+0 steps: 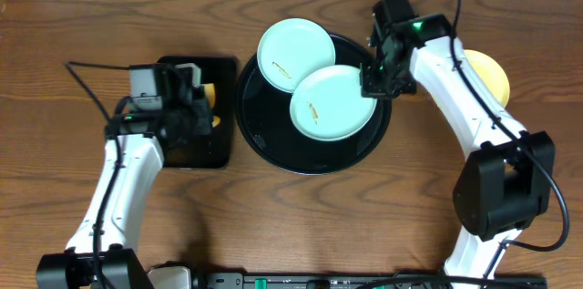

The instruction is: Clean dirty plates on tray and stack at the side

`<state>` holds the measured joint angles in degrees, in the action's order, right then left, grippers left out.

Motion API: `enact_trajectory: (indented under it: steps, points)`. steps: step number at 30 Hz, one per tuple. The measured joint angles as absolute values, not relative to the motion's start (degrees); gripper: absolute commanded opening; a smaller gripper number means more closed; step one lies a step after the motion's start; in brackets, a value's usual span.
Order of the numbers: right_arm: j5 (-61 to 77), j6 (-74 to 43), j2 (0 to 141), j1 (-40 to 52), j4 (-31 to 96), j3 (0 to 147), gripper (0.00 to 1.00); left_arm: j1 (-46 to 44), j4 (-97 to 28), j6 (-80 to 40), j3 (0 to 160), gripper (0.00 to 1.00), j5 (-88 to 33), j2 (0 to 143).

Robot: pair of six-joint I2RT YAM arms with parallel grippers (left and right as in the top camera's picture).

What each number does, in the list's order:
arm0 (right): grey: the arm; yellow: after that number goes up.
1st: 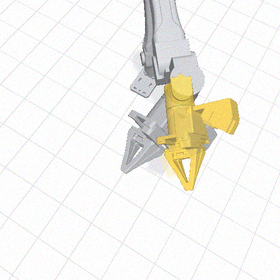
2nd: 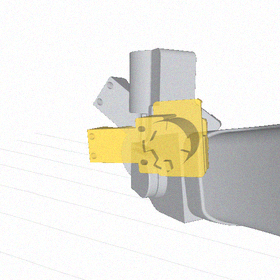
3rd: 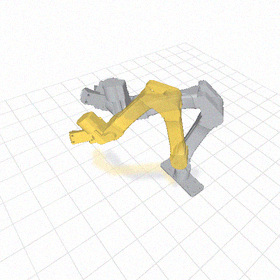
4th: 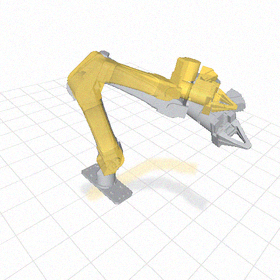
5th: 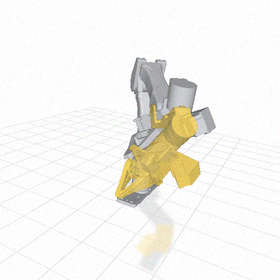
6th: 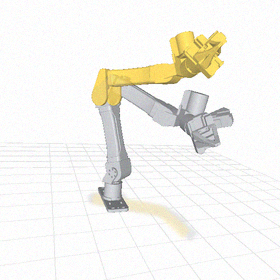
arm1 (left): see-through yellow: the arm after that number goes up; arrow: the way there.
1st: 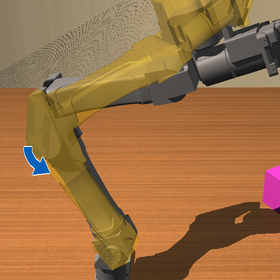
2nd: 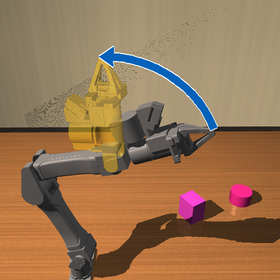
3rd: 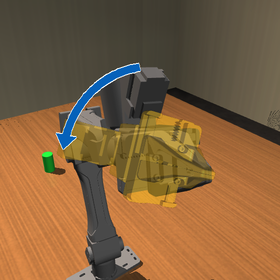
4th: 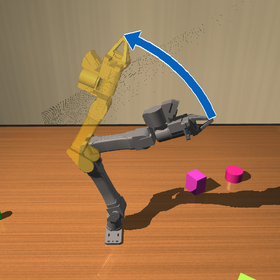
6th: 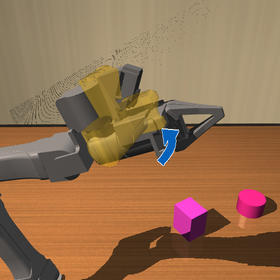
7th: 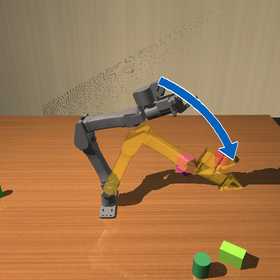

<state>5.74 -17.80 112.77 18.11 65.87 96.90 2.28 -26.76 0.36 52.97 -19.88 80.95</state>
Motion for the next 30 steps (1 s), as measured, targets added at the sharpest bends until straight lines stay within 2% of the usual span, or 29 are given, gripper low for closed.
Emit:
enact_trajectory:
  steps: [11,22,30]
  points:
    - [0.71,-18.68,112.81,24.12,52.38,84.42,0.01,-6.96,-24.25,-0.64,52.95,0.08,-19.99,80.95]
    - [-13.43,-26.33,112.81,27.03,47.57,80.6,0.01,-16.56,-20.49,-3.53,52.95,0.08,-20.21,80.95]
    - [-16.05,-29.17,112.81,27.09,44.16,77.36,0.01,-22.22,-19.0,-9.15,52.95,0.08,-20.23,80.97]
